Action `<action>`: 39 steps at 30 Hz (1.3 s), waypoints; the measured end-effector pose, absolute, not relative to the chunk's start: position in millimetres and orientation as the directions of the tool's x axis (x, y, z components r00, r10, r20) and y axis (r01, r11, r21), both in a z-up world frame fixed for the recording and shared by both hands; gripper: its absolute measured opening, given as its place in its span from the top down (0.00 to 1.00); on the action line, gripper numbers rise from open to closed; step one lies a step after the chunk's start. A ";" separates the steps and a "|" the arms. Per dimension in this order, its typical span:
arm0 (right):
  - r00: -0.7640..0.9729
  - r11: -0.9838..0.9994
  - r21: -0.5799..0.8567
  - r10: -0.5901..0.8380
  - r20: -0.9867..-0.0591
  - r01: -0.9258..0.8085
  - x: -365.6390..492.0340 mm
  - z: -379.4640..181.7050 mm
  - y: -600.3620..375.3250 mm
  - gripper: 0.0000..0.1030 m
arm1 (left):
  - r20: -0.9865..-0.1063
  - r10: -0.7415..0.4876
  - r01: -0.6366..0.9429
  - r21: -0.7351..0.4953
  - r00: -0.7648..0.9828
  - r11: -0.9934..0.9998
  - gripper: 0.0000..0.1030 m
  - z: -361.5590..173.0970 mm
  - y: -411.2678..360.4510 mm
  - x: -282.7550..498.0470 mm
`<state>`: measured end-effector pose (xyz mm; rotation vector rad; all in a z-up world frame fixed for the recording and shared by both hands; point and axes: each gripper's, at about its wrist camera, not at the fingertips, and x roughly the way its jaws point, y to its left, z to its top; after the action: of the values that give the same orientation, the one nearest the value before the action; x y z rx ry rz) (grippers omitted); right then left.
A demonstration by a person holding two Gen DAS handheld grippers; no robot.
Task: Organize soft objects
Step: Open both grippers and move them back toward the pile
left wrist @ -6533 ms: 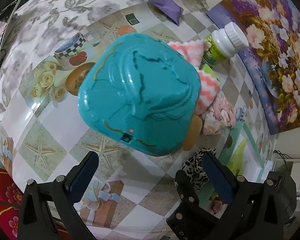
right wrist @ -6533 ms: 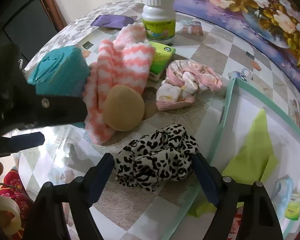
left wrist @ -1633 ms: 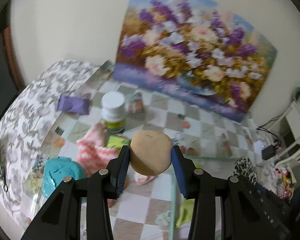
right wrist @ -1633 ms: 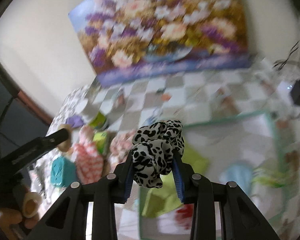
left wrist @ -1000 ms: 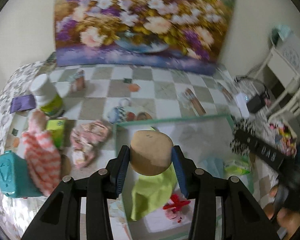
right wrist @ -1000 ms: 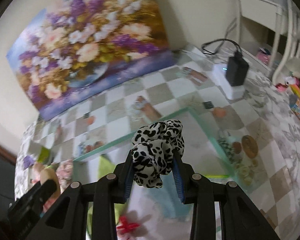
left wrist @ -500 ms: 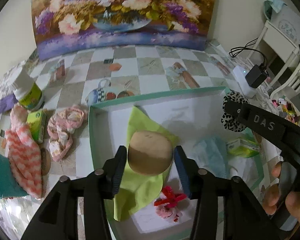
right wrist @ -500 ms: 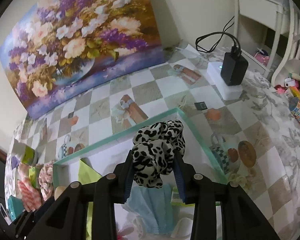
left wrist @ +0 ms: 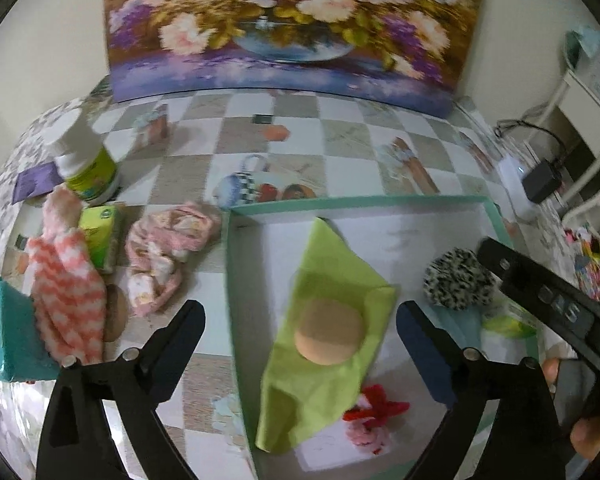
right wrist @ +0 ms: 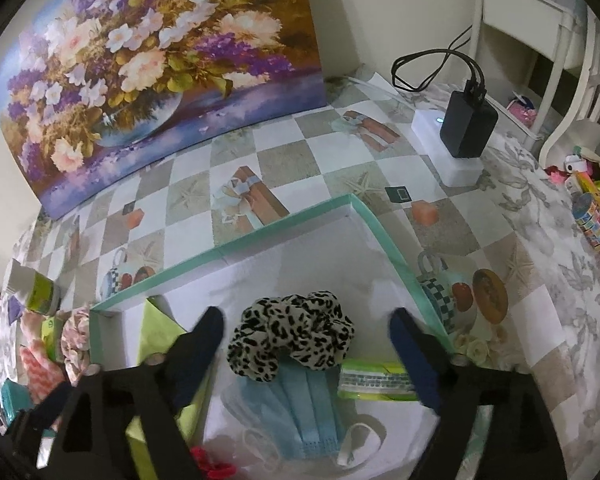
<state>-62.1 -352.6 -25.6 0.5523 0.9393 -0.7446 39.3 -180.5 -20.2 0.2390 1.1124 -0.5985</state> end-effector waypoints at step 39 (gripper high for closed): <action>0.423 0.850 0.080 -0.175 -0.889 0.521 0.6 -2.8 -222.4 0.00 | -0.909 -0.130 0.164 -0.069 0.395 0.984 0.06 37.7 13.3 147.6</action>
<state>0.6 -222.4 -2.8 0.3718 1.0503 -0.4478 147.6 13.3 37.7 0.0331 1.1494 -0.1863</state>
